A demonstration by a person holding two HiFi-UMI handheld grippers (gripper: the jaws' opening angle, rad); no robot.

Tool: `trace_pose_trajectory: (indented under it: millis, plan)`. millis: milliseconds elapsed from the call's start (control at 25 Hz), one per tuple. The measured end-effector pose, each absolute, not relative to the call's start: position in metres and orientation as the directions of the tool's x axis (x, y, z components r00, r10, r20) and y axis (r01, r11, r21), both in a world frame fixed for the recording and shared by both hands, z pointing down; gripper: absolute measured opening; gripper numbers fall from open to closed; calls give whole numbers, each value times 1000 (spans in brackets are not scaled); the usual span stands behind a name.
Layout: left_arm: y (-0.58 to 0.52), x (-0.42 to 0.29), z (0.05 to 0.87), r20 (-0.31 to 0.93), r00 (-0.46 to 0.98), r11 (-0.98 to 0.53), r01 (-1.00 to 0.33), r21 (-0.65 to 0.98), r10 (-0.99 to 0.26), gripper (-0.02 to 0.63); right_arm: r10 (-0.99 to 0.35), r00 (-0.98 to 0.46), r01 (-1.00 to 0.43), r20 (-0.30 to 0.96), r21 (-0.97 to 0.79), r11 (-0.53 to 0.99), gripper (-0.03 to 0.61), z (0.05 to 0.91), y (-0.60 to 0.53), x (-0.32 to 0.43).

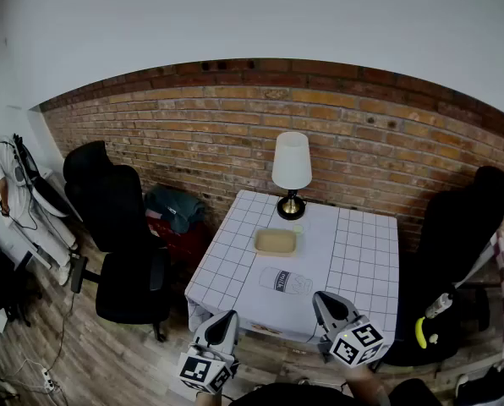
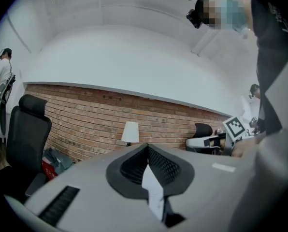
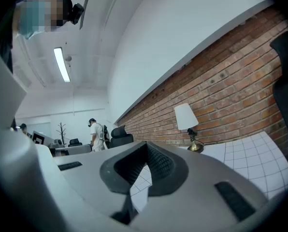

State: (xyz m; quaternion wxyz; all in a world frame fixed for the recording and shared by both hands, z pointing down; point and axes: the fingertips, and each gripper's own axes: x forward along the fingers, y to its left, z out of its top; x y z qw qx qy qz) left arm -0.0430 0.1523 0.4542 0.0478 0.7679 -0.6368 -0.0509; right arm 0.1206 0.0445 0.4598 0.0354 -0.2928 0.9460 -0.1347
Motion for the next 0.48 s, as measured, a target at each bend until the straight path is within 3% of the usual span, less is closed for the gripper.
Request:
trace_pose_trajectory:
  millis: [200,480]
  plan:
    - [163,-57,457,-25,210,-211,-967,140,-977,11,-579,-813,-536,-60,-308,786,5,449,55,112]
    - [174,-79,471,-4,255,-252,-956,149,-967,11,-655,-755,-616,-14,-326,717,3,470,67,107]
